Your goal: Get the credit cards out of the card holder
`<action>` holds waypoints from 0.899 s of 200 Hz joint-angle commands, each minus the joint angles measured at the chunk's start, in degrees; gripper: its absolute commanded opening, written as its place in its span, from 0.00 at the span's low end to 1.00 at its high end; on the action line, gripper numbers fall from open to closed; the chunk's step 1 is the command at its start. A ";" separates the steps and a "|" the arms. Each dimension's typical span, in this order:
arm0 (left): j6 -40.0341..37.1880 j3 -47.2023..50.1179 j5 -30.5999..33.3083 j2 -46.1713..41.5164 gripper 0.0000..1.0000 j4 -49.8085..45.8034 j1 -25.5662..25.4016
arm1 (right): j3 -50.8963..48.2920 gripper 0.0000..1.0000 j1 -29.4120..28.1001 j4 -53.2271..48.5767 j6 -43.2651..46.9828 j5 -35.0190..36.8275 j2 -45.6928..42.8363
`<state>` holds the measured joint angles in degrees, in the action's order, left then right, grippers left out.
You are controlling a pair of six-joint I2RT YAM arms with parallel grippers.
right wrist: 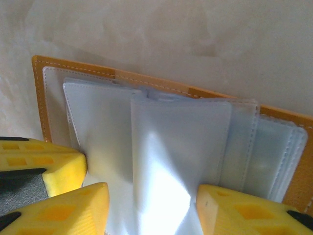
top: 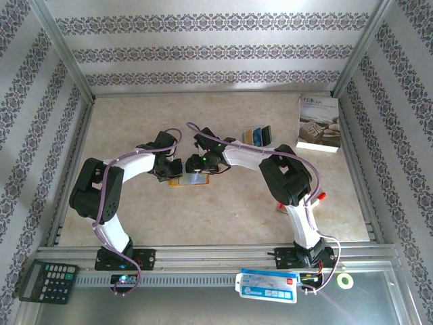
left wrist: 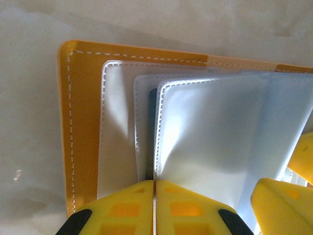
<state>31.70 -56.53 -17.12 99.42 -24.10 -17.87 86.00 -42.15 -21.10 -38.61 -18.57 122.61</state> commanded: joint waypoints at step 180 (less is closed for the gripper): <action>6.97 8.15 -7.56 -7.93 0.26 7.91 3.83 | 2.32 0.42 -3.73 -14.80 1.38 20.89 7.55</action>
<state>37.80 -49.56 -23.99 91.29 -16.62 -14.52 90.76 -46.41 -28.40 -37.54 -2.57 124.64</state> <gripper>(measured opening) 0.249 0.423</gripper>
